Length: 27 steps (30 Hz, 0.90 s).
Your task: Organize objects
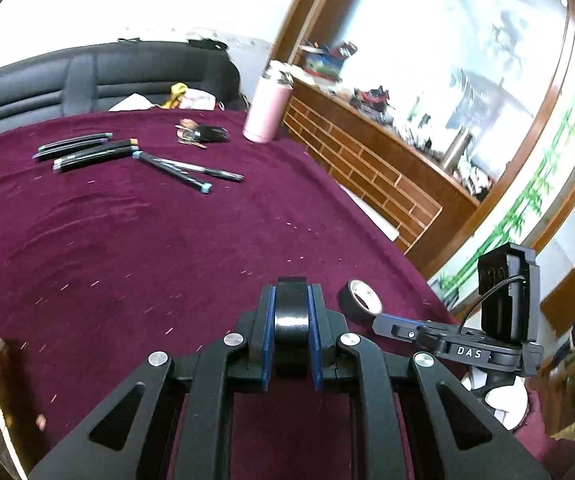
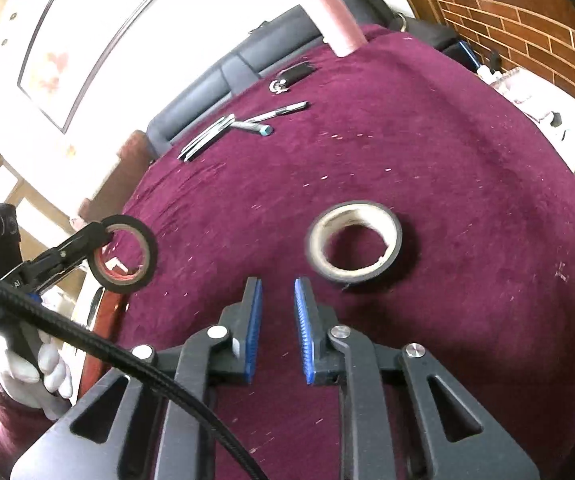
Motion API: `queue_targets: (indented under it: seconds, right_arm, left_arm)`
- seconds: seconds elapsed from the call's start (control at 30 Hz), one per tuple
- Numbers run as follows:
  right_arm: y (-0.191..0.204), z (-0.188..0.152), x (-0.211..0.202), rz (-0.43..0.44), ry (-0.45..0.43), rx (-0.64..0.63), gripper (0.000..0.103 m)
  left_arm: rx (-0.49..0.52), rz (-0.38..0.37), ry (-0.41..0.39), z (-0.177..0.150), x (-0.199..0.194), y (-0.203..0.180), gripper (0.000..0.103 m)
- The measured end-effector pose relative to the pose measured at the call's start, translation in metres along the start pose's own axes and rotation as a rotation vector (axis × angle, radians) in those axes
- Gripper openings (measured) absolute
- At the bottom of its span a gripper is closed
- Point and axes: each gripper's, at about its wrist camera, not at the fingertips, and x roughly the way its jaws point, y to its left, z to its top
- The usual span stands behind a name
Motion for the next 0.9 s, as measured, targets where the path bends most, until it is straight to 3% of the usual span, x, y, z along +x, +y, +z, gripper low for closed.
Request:
queue_targets:
  seconds: [0.13,0.2,0.27,0.33,0.43,0.47,0.57,0.9]
  right_arm:
    - [0.010,0.002,-0.002,-0.133,-0.043,-0.051,0.016]
    - [0.021,0.007,0.000,-0.233,-0.034,-0.140,0.037]
    - [0.033,0.014,0.007,-0.315,-0.015,-0.226,0.047]
    - [0.039,0.022,0.020,-0.390,0.008,-0.284,0.048]
    - [0.031,0.027,0.052,-0.467,0.109,-0.334,0.048]
    - [0.023,0.028,0.066,-0.481,0.161,-0.317,0.033]
    - [0.017,0.031,0.064,-0.433,0.159,-0.288,0.012]
    - [0.044,0.022,0.027,-0.348,0.086,-0.248,0.009]
  left_arm:
    - [-0.055,0.006,-0.034,-0.015,-0.030,0.019,0.012]
    - [-0.075,-0.004,-0.048,-0.022,-0.043,0.024,0.012]
    - [-0.086,-0.015,-0.056,-0.030,-0.052,0.027,0.012]
    - [-0.093,-0.024,-0.064,-0.040,-0.059,0.029,0.012]
    - [-0.118,-0.046,-0.071,-0.052,-0.066,0.031,0.012]
    - [-0.128,-0.053,-0.076,-0.057,-0.068,0.032,0.012]
    - [-0.145,-0.067,-0.088,-0.067,-0.079,0.037,0.012]
    - [-0.179,-0.046,-0.179,-0.086,-0.124,0.058,0.012]
